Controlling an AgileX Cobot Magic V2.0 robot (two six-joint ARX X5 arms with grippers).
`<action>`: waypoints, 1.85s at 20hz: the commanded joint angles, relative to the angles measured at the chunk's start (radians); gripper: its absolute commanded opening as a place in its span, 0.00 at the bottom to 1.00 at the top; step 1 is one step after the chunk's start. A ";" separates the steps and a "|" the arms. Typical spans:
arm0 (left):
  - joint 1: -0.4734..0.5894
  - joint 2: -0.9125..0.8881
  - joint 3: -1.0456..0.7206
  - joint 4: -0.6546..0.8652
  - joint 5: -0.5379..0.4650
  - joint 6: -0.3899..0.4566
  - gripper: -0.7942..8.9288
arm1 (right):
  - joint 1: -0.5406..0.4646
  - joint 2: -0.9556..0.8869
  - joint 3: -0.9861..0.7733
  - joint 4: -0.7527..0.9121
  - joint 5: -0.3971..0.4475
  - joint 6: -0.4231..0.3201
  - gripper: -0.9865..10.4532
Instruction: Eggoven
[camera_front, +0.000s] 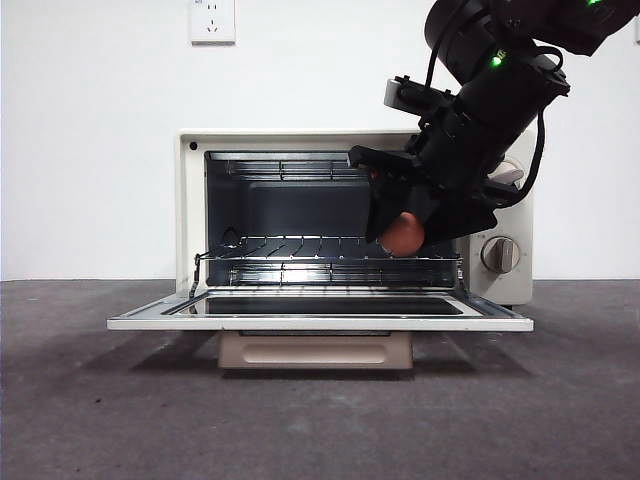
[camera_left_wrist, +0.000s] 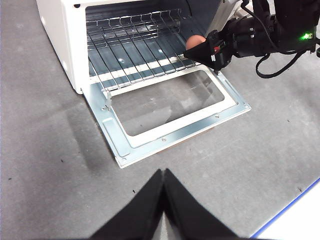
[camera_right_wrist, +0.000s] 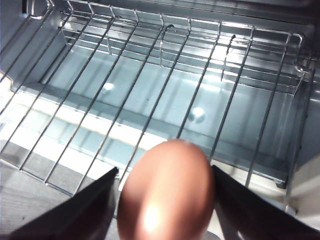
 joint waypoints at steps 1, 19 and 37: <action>-0.003 0.003 0.005 0.005 0.005 0.006 0.09 | 0.007 0.012 0.020 0.010 0.002 0.010 0.35; 0.004 0.065 -0.005 0.111 0.005 0.005 0.09 | 0.023 -0.277 0.020 -0.200 0.000 0.011 0.35; 0.232 0.779 -0.315 0.864 0.227 -0.145 0.09 | 0.040 -1.007 0.020 -0.673 0.002 -0.019 0.35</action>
